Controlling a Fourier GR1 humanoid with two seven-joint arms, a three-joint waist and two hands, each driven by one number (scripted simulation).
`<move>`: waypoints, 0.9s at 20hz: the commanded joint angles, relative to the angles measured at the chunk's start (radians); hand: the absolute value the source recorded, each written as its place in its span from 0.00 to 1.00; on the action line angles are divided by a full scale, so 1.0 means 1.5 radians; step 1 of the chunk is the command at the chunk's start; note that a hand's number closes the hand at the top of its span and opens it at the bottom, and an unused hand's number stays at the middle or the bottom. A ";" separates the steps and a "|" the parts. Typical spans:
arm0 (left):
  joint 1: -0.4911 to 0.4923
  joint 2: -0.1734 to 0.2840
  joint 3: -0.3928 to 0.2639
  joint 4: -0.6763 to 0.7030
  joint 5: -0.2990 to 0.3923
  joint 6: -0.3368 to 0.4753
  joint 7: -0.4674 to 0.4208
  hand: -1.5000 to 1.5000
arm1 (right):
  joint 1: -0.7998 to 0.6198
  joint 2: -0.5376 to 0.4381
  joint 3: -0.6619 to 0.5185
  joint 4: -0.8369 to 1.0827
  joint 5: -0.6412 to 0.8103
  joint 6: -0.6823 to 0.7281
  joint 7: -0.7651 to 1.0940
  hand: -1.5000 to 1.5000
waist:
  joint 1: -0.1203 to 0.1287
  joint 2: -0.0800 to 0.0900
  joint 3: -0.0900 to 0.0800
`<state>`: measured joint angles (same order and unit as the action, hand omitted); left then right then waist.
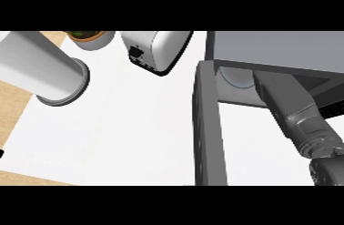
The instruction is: Pick up the milk, place it into the microwave and close the microwave
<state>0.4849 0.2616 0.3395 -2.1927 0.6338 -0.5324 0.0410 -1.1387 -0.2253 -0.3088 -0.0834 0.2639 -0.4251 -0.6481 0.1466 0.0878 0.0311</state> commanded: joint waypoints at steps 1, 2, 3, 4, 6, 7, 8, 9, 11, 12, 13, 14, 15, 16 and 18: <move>-0.002 -0.021 -0.025 0.016 -0.033 -0.015 -0.013 0.00 | -0.028 0.005 0.002 -0.003 0.002 0.022 0.016 0.00 | -0.015 -0.027 -0.019; 0.013 -0.036 -0.043 -0.010 -0.030 -0.009 -0.006 0.00 | -0.012 -0.010 -0.004 -0.004 -0.005 0.054 0.000 0.00 | -0.022 -0.030 -0.018; 0.005 -0.045 -0.055 -0.005 -0.045 -0.013 -0.014 0.00 | -0.018 -0.032 -0.002 -0.002 -0.003 0.075 0.013 0.00 | -0.031 -0.032 -0.019; 0.002 -0.042 -0.052 0.010 -0.042 -0.039 -0.033 0.00 | -0.017 -0.027 -0.003 0.001 -0.005 0.092 0.013 0.00 | -0.030 -0.033 -0.020; 0.032 -0.045 -0.073 -0.005 -0.043 -0.059 -0.025 0.00 | 0.012 -0.014 -0.020 -0.006 -0.024 0.107 -0.018 0.00 | -0.027 -0.033 -0.019; 0.005 -0.058 -0.096 -0.001 -0.064 -0.048 -0.024 0.00 | -0.017 -0.004 -0.022 -0.004 -0.029 0.158 0.006 0.00 | -0.047 -0.039 -0.019; -0.007 -0.050 -0.098 0.015 -0.065 -0.062 -0.028 0.00 | 0.022 -0.014 -0.027 -0.005 -0.035 0.184 -0.033 0.00 | -0.045 -0.032 -0.018; 0.001 -0.049 -0.101 0.018 -0.067 -0.066 -0.023 0.00 | 0.023 -0.011 -0.031 -0.007 -0.041 0.223 -0.034 0.00 | -0.056 -0.039 -0.019; -0.008 -0.065 -0.137 0.021 -0.108 -0.080 -0.030 0.00 | 0.024 -0.004 -0.037 -0.009 -0.050 0.268 -0.038 0.00 | -0.057 -0.039 -0.019; 0.021 -0.057 -0.147 0.029 -0.105 -0.110 -0.027 0.00 | 0.039 -0.002 -0.047 -0.012 -0.061 0.296 -0.053 0.00 | -0.059 -0.043 -0.019; 0.001 -0.055 -0.159 0.043 -0.112 -0.101 -0.013 0.00 | 0.059 -0.002 -0.053 -0.011 -0.068 0.325 -0.066 0.00 | -0.070 -0.043 -0.019; 0.004 -0.072 -0.184 0.053 -0.151 -0.113 -0.024 0.00 | 0.062 0.031 -0.061 -0.016 -0.078 0.321 -0.081 0.00 | -0.071 -0.046 -0.019; 0.001 -0.046 -0.159 0.054 -0.112 -0.122 -0.019 0.00 | 0.067 -0.012 -0.062 -0.015 -0.082 0.386 -0.066 0.00 | -0.078 -0.049 -0.020; 0.018 -0.065 -0.186 0.040 -0.153 -0.128 -0.022 0.00 | 0.078 0.043 -0.065 -0.016 -0.087 0.348 -0.077 0.00 | -0.073 -0.051 -0.020; -0.017 -0.076 -0.201 0.069 -0.195 -0.129 -0.030 0.00 | 0.095 0.061 -0.067 -0.020 -0.093 0.376 -0.090 0.00 | -0.080 -0.052 -0.020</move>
<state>0.4796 0.1685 0.0899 -2.1168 0.4241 -0.6993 0.0055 -1.0349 -0.1853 -0.3919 -0.1000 0.1519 0.0668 -0.7436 0.0419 0.0228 0.0036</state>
